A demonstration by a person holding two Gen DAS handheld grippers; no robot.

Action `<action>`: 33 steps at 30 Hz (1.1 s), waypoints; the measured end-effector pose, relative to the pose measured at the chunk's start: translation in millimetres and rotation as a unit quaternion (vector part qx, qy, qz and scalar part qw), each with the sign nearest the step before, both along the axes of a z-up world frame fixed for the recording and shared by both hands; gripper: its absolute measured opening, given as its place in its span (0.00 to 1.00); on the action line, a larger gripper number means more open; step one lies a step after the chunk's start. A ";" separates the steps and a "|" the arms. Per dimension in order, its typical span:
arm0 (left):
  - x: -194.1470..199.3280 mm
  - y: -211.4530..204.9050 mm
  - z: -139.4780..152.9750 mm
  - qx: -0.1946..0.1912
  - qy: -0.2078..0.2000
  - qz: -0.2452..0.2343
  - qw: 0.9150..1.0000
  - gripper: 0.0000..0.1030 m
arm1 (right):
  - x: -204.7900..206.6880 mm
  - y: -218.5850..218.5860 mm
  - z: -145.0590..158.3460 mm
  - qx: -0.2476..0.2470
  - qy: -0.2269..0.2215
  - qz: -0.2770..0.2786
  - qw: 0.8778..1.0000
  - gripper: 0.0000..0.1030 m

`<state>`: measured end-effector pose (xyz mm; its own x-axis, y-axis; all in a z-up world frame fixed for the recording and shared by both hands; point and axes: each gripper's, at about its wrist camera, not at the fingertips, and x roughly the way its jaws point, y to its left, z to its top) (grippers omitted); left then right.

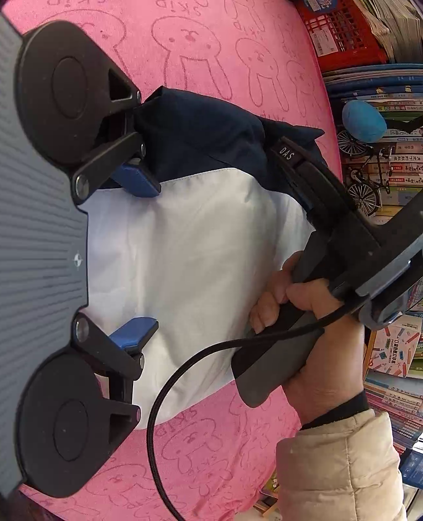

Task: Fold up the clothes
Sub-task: 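Release the edge and lift both grippers above the folded jacket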

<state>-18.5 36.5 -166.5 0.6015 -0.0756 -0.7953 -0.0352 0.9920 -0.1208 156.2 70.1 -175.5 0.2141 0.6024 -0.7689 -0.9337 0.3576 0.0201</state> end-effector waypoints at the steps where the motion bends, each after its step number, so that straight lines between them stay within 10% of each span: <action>1: 1.2 -0.1 0.7 -0.001 0.005 -0.003 1.000 0.79 | -1.5 -3.1 8.4 -0.008 0.006 -0.011 1.000 0.08; 7: -3.0 6.4 12.3 -0.003 0.048 0.012 0.999 0.80 | -42.3 -95.2 63.5 0.022 0.018 -0.090 0.996 0.16; 17: -25.6 59.6 20.8 -0.014 0.121 0.141 0.983 0.72 | -123.8 -183.5 44.3 -0.090 0.072 -0.189 0.975 0.18; 21: -26.0 60.0 52.5 -0.036 0.110 0.122 0.986 0.80 | -133.2 -193.1 72.6 -0.070 0.074 -0.234 0.967 0.55; 33: -9.9 45.2 95.5 -0.014 0.114 0.030 0.993 0.95 | -158.5 -180.4 109.2 -0.044 0.049 -0.313 0.947 0.84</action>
